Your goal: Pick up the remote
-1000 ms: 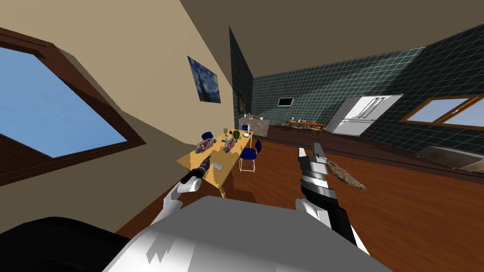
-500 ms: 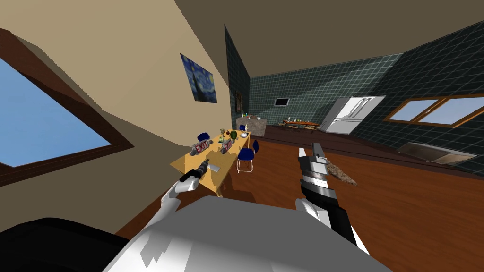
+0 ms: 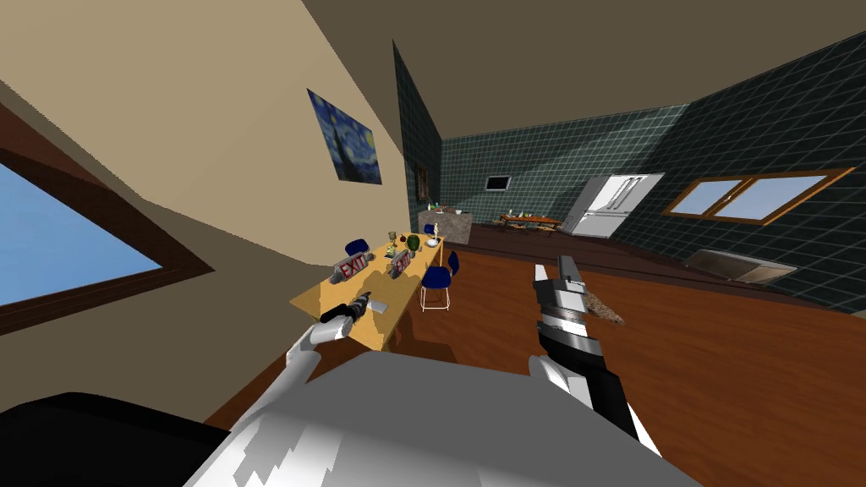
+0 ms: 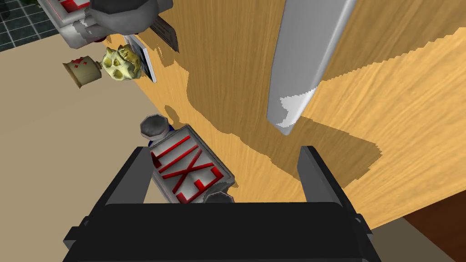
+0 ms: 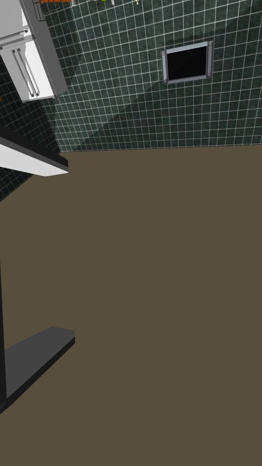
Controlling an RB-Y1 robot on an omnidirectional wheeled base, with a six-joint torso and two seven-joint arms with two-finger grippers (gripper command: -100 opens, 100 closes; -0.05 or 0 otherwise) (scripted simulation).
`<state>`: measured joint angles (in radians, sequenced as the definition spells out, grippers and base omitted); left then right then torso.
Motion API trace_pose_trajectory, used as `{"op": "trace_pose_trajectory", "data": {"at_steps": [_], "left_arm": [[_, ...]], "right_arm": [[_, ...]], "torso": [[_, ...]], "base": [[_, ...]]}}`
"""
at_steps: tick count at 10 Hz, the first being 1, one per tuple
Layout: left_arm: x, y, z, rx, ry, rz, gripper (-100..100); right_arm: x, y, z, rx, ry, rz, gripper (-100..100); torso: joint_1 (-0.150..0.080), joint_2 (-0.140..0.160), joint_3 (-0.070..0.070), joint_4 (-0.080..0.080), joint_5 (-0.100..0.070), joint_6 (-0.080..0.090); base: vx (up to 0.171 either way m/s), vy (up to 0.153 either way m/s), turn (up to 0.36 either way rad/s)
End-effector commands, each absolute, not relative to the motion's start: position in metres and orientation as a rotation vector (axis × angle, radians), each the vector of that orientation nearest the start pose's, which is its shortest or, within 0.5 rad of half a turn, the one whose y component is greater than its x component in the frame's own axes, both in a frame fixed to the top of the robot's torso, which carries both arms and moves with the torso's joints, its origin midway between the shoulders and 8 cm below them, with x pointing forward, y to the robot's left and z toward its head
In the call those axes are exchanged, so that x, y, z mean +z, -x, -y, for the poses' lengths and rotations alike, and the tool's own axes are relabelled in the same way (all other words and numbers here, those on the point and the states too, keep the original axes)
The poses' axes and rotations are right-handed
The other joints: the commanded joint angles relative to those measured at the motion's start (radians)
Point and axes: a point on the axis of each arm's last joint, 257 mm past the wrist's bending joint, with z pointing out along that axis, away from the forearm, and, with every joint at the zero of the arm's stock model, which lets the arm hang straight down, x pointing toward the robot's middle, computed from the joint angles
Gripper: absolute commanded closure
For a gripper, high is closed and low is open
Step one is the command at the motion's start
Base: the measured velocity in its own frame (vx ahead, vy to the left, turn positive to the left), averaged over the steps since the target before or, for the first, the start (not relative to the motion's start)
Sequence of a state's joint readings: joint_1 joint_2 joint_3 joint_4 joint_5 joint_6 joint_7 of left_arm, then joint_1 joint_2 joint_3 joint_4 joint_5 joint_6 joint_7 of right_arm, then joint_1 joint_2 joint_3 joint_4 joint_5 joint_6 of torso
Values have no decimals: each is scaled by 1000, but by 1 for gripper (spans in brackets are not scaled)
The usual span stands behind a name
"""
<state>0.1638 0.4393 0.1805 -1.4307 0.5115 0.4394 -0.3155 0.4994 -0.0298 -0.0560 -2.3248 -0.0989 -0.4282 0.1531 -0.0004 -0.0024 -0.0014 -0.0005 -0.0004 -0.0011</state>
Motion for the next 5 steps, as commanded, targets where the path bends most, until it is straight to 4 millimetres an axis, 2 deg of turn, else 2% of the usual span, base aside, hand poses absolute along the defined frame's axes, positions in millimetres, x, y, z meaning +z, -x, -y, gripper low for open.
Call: {"op": "trace_pose_trajectory", "data": {"at_steps": [1,2,3,4,5], "left_arm": [[-413,-406,-494,-506,1634,-1657,-100],[-422,-400,-493,-489,1661,-1680,-100],[-430,-393,-505,-444,1678,-1714,-100],[-439,-385,-505,-424,1708,-1737,-100],[-442,-381,-515,-388,1715,-1770,-100]], "right_arm": [[33,-342,305,1166,-651,-633,0],[33,-342,305,1166,-651,-633,0],[33,-342,305,1166,-651,-633,0],[33,-342,305,1166,-651,-633,0],[33,-342,305,1166,-651,-633,0]], "torso": [[0,0,0,0,0,0],[1,-1,-1,0,0,1],[1,-1,-1,0,0,0],[0,-2,-1,0,0,0],[0,-1,-1,0,0,0]], "base": [[79,-2,-122],[69,1,-56],[85,-8,-111],[68,-5,-53],[73,-2,-99]]}}
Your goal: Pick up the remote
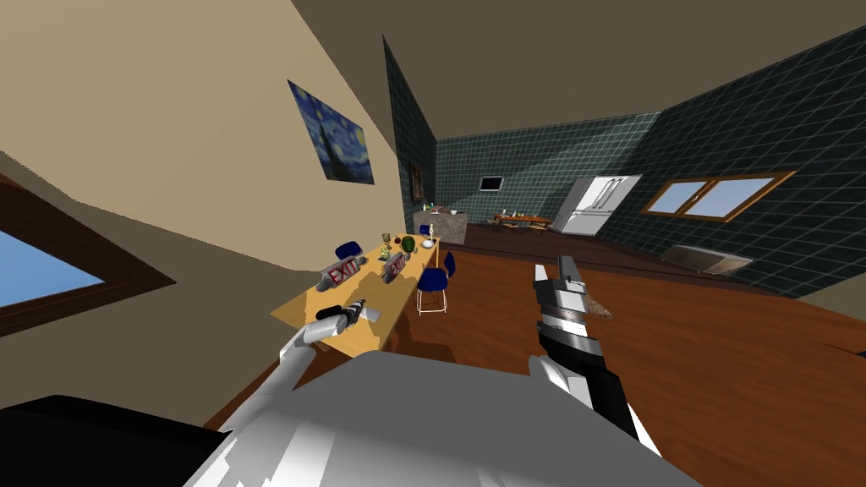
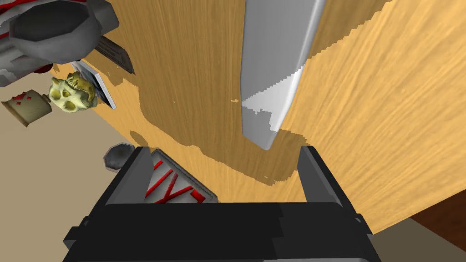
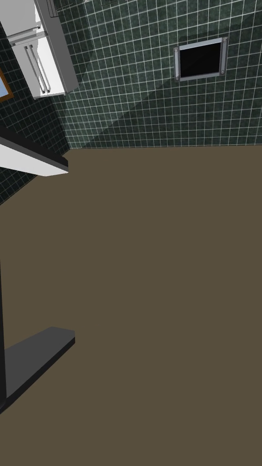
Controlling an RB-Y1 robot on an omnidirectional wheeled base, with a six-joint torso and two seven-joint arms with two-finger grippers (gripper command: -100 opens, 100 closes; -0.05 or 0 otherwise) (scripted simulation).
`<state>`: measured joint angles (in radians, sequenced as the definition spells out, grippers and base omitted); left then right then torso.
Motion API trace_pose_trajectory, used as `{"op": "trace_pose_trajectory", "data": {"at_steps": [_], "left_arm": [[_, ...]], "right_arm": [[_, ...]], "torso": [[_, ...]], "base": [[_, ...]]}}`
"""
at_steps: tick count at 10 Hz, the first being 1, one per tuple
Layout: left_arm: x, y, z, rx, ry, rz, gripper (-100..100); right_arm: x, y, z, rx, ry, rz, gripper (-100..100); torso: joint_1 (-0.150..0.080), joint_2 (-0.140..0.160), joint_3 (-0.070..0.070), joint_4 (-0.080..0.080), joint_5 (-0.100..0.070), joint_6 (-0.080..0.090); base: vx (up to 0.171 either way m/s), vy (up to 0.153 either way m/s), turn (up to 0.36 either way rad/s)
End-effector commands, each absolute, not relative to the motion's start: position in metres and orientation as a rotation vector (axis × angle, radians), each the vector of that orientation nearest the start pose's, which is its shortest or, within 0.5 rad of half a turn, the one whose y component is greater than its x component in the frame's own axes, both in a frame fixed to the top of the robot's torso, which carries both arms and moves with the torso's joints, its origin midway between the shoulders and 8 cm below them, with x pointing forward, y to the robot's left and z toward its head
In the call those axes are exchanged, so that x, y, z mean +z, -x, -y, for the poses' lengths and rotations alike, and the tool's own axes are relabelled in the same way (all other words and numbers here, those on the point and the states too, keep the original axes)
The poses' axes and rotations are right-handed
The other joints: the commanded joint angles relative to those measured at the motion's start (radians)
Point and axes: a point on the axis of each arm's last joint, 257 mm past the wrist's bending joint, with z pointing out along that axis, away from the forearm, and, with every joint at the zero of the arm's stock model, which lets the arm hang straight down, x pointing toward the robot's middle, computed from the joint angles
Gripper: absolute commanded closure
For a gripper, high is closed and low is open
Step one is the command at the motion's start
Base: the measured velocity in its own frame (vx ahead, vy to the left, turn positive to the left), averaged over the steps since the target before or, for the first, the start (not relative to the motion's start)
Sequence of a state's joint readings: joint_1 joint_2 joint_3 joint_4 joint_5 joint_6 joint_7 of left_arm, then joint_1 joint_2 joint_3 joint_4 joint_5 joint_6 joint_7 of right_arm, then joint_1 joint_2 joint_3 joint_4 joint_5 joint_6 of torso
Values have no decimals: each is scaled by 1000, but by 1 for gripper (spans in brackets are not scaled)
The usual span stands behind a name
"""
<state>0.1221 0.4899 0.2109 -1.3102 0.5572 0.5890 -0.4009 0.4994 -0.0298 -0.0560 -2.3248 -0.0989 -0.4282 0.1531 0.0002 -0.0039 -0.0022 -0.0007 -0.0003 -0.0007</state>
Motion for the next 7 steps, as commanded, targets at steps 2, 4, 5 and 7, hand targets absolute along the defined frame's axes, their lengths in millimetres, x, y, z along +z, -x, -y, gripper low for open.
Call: {"op": "trace_pose_trajectory", "data": {"at_steps": [2,4,5,7], "left_arm": [[-456,-365,-525,-331,1757,-1819,-100],[-469,-347,-533,-274,1805,-1877,-100],[-477,-337,-533,-255,1835,-1891,-100],[-486,-321,-541,-207,1875,-1937,-100]], "right_arm": [[33,-342,305,1166,-651,-633,0],[33,-342,305,1166,-651,-633,0],[33,-342,305,1166,-651,-633,0],[33,-342,305,1166,-651,-633,0]], "torso": [[0,0,0,0,0,-1],[0,0,0,0,0,-1],[1,0,0,0,0,0],[0,0,0,0,0,0]], "base": [[78,2,-79],[71,8,-57],[66,13,-53],[81,5,-63]]}}
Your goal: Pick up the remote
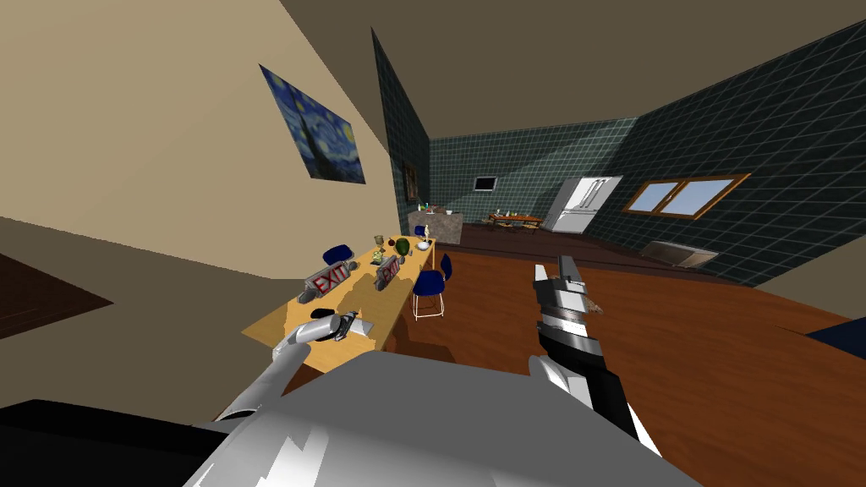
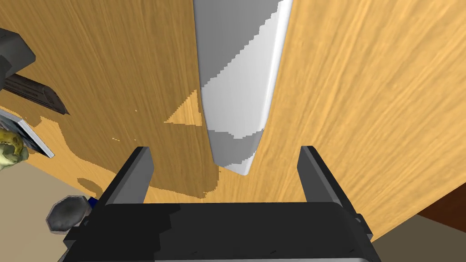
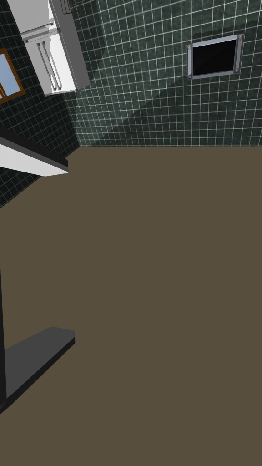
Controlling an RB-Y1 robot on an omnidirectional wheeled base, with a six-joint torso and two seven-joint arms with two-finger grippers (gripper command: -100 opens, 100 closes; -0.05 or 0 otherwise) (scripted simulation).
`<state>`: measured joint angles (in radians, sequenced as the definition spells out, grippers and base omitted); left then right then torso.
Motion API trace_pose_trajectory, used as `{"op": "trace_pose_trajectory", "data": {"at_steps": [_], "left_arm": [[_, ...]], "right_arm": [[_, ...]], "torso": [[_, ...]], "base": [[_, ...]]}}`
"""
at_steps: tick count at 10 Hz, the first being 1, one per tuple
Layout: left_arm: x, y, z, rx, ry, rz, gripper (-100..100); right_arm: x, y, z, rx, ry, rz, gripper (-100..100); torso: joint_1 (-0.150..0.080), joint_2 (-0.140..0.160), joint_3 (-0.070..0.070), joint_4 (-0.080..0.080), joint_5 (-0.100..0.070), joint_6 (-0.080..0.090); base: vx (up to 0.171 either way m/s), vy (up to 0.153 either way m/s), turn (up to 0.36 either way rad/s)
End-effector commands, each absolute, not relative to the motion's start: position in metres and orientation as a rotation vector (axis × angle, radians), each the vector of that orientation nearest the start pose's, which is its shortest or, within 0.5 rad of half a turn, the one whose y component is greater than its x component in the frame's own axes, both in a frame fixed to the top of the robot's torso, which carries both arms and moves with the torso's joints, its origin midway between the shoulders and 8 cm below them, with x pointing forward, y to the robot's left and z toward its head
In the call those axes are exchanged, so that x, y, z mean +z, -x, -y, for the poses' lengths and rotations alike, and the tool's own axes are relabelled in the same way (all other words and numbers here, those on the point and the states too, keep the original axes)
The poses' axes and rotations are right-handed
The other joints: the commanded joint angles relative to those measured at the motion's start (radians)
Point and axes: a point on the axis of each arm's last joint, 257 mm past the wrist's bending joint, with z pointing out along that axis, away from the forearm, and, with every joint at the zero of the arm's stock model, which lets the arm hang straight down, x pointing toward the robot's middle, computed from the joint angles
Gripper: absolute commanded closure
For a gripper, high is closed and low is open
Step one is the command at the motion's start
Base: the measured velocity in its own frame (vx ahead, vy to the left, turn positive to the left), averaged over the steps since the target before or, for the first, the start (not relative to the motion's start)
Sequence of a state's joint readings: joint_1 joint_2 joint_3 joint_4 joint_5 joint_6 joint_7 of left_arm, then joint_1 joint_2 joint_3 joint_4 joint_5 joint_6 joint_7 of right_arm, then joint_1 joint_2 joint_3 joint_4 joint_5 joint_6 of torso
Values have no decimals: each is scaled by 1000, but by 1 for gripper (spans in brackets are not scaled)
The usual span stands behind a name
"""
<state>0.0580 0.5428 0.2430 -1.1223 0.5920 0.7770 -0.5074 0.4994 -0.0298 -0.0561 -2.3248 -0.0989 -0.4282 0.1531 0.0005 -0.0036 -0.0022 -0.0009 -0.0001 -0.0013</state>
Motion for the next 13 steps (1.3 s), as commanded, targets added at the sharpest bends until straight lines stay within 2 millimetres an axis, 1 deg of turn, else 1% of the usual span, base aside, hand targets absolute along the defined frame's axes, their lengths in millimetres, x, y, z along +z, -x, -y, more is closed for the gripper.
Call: {"op": "trace_pose_trajectory", "data": {"at_steps": [1,2,3,4,5,6,7,9,11,13], "left_arm": [[-492,-308,-548,-170,1901,-1969,-100],[-494,-305,-546,-165,1913,-1981,-100],[-497,-294,-552,-135,1936,-2014,-100],[-500,-290,-551,-128,1950,-2023,-100],[-504,-276,-554,-97,1982,-2060,-100],[-505,-269,-558,-79,1996,-2087,-100],[-509,-261,-556,-69,2018,-2098,-100],[-514,-238,-557,-30,2072,-2158,-100],[-519,-217,-554,-5,2124,-2214,-100],[-523,-203,-549,7,2160,-2252,-100]], "right_arm": [[33,-342,305,1166,-651,-633,0],[33,-342,305,1166,-651,-633,0],[33,-342,305,1166,-651,-633,0],[33,-342,305,1166,-651,-633,0],[33,-342,305,1166,-651,-633,0],[33,-342,305,1166,-651,-633,0],[33,-342,305,1166,-651,-633,0],[33,-342,305,1166,-651,-633,0],[33,-342,305,1166,-652,-633,0],[33,-342,305,1166,-651,-633,0]], "torso": [[0,0,0,0,0,0],[1,-1,0,0,0,0],[0,0,0,0,0,0],[0,0,0,0,0,0],[0,1,0,0,0,0],[0,0,0,0,0,0],[1,-1,0,0,0,0],[1,0,0,0,0,0],[-1,-2,-1,0,0,0],[0,-1,0,0,0,0]], "base": [[90,22,-79],[74,16,-40],[70,6,-61],[61,12,-39],[71,17,-61],[93,26,-98],[79,30,-35],[91,16,-57],[101,5,-56],[71,10,-38]]}}
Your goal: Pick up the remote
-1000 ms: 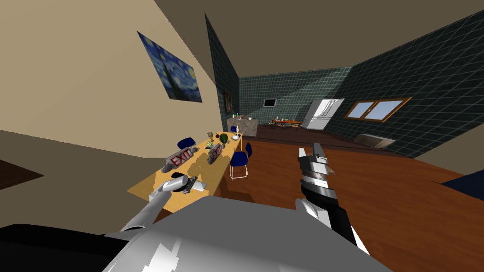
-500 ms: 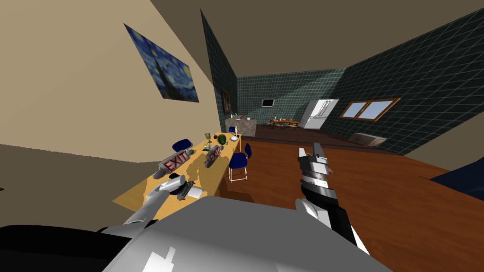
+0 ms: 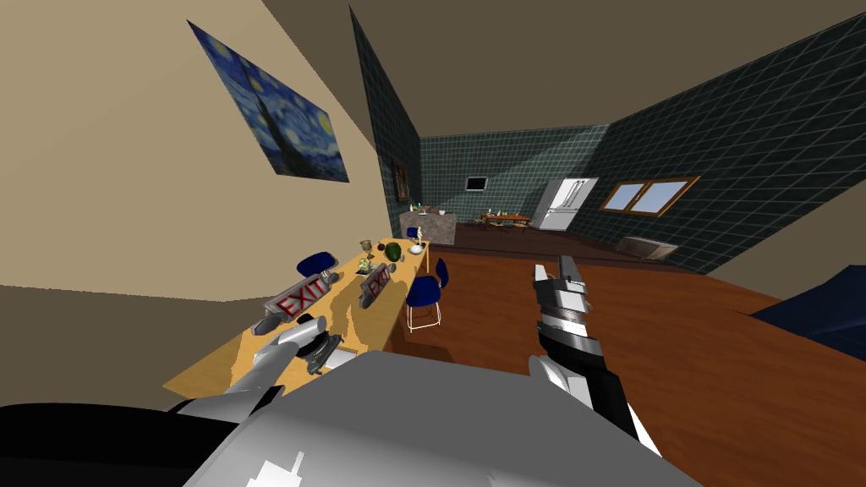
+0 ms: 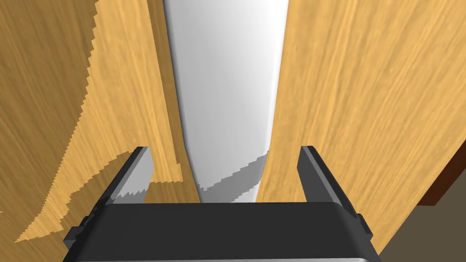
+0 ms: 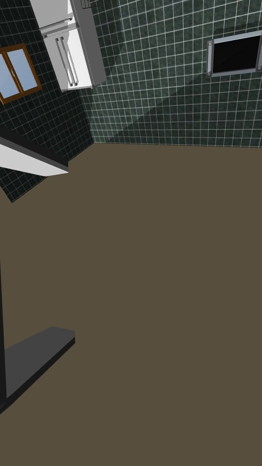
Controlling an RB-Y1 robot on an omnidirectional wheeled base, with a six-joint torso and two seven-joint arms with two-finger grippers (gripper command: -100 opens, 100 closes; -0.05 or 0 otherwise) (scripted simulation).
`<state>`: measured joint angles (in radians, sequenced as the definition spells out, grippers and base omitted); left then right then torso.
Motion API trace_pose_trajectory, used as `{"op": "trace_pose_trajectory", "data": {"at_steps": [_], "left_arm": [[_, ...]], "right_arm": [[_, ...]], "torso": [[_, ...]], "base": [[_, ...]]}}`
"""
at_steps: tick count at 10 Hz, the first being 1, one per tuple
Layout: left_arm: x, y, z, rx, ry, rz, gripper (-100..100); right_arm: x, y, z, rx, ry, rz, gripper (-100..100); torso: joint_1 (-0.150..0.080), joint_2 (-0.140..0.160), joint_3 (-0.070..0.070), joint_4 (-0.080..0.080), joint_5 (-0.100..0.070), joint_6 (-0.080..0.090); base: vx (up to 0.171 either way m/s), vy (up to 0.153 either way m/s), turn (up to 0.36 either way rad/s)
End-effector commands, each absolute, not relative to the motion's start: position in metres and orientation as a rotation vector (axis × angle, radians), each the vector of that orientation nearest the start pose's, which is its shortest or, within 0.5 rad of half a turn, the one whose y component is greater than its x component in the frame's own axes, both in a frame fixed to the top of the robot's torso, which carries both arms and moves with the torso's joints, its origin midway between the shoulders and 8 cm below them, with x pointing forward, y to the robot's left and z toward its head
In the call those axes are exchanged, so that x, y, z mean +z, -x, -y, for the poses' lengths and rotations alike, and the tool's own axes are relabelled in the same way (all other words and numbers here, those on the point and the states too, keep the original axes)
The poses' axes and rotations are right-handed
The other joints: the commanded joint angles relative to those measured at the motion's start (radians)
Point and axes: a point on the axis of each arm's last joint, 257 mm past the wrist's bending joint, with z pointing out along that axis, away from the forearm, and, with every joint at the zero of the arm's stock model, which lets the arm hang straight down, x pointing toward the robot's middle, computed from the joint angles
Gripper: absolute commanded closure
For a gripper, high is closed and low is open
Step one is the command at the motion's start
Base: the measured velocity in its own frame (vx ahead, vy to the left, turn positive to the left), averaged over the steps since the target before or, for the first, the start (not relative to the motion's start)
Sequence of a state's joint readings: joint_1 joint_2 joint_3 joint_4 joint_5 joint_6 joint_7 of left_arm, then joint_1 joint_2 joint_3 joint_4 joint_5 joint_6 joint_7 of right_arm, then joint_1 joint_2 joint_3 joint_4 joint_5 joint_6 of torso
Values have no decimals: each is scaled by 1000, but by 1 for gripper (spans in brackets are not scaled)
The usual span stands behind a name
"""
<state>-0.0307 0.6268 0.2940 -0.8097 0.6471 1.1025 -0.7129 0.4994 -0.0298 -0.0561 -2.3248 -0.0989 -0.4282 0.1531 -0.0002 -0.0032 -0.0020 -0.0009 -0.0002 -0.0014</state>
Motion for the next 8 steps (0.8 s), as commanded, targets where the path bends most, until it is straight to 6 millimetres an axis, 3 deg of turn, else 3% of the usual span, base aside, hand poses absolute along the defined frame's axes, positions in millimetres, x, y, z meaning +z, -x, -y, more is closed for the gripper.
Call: {"op": "trace_pose_trajectory", "data": {"at_steps": [1,2,3,4,6,7,8], "left_arm": [[-528,-194,-543,9,2180,-2273,-100],[-526,-200,-545,7,2167,-2258,-100],[-527,-199,-544,8,2170,-2263,0],[-537,-197,-535,8,2175,-2258,-100],[-550,-195,-523,7,2180,-2254,-100],[-547,-195,-526,7,2180,-2258,-100],[-548,-196,-526,7,2179,-2255,100]], "right_arm": [[33,-342,305,1166,-651,-633,0],[33,-342,305,1166,-651,-633,0],[33,-342,305,1166,-651,-633,0],[33,-342,305,1166,-651,-633,0],[33,-342,305,1166,-651,-633,0],[33,-342,305,1166,-651,-633,0],[33,-342,305,1166,-651,-633,0]], "torso": [[0,0,0,0,0,0],[-1,1,0,0,0,0],[-1,2,1,0,0,0],[-1,4,2,1,0,0],[4,5,3,1,1,0],[4,5,3,1,1,0],[2,5,3,1,0,0]], "base": [[58,0,-35],[25,-1,-6],[5,0,1],[4,39,-26],[-2,73,-35],[-6,29,-12],[-3,6,13]]}}
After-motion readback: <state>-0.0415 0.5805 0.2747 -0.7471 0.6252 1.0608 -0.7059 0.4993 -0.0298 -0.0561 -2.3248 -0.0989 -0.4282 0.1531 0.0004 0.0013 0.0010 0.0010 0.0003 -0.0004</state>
